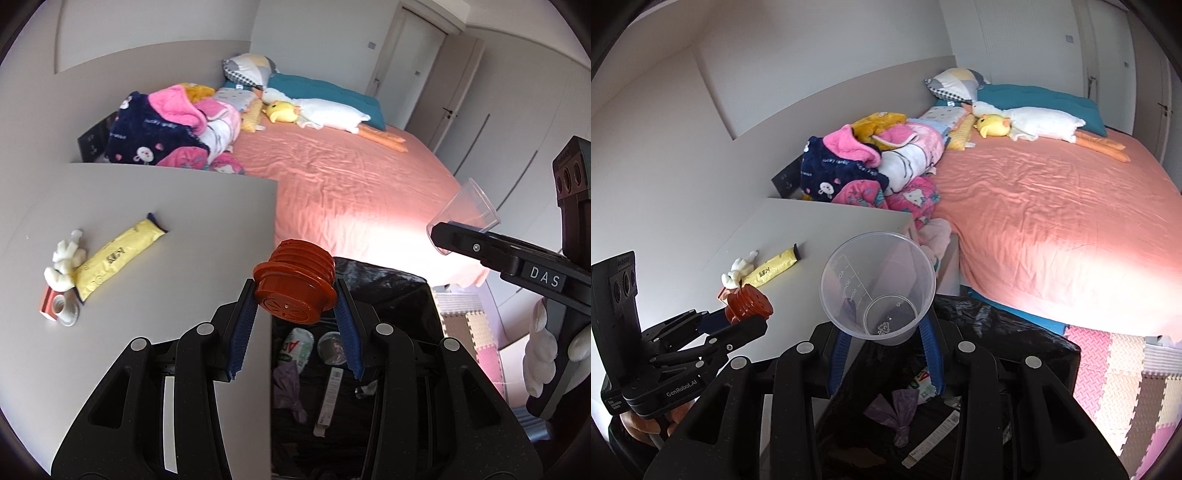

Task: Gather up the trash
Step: 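Carry the orange cup stack and clear cup over the black trash bag, then open both tools to drop the cups into the bag, then move both tools back over the table toward the foam and yellow wrapper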

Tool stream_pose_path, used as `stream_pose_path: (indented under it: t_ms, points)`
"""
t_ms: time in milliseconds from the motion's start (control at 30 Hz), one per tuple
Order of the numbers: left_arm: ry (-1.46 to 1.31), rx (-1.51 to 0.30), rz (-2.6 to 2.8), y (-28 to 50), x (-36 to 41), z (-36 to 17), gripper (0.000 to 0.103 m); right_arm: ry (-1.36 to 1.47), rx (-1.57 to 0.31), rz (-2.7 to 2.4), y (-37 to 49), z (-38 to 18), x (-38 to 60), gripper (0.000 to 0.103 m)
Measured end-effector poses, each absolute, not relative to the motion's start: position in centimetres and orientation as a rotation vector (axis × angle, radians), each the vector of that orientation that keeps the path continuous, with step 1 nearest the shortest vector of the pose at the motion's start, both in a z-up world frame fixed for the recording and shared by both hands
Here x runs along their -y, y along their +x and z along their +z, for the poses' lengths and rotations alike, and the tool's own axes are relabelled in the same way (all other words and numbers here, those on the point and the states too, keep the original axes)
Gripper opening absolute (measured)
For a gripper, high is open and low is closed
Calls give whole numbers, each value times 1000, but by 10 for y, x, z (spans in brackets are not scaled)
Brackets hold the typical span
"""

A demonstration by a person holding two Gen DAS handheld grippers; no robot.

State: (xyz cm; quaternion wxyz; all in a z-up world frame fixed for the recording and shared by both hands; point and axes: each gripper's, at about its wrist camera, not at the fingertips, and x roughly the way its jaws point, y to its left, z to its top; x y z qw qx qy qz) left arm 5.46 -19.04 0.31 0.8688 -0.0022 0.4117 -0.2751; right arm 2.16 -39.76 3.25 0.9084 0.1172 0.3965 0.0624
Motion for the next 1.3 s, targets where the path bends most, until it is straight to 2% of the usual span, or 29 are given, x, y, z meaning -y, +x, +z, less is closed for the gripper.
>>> stream_pose_path:
  t_ms: [133, 167, 200, 233, 267, 300, 667, 1300]
  points:
    - [-38, -907, -675, 53, 204, -1, 42, 268, -802, 100, 10, 36, 415, 37]
    - [-49, -934, -713, 53, 208, -3, 58, 280, -797, 92, 7, 38, 419, 39]
    - [-58, -960, -735, 52, 213, -6, 75, 289, -790, 71, 3, 40, 425, 50]
    - [-64, -968, -738, 51, 217, -7, 96, 290, -773, 30, -2, 43, 430, 59]
    - [-66, -962, -743, 49, 219, -8, 96, 286, -753, -7, -7, 45, 434, 77]
    - [-61, -963, -747, 48, 223, -9, 96, 278, -725, -57, -13, 48, 438, 81]
    - [-23, -954, -733, 45, 231, -8, 96, 303, -715, -97, -22, 46, 459, 81]
    - [-37, -953, -604, 53, 192, -13, 96, 245, -760, 40, 11, 39, 404, 81]
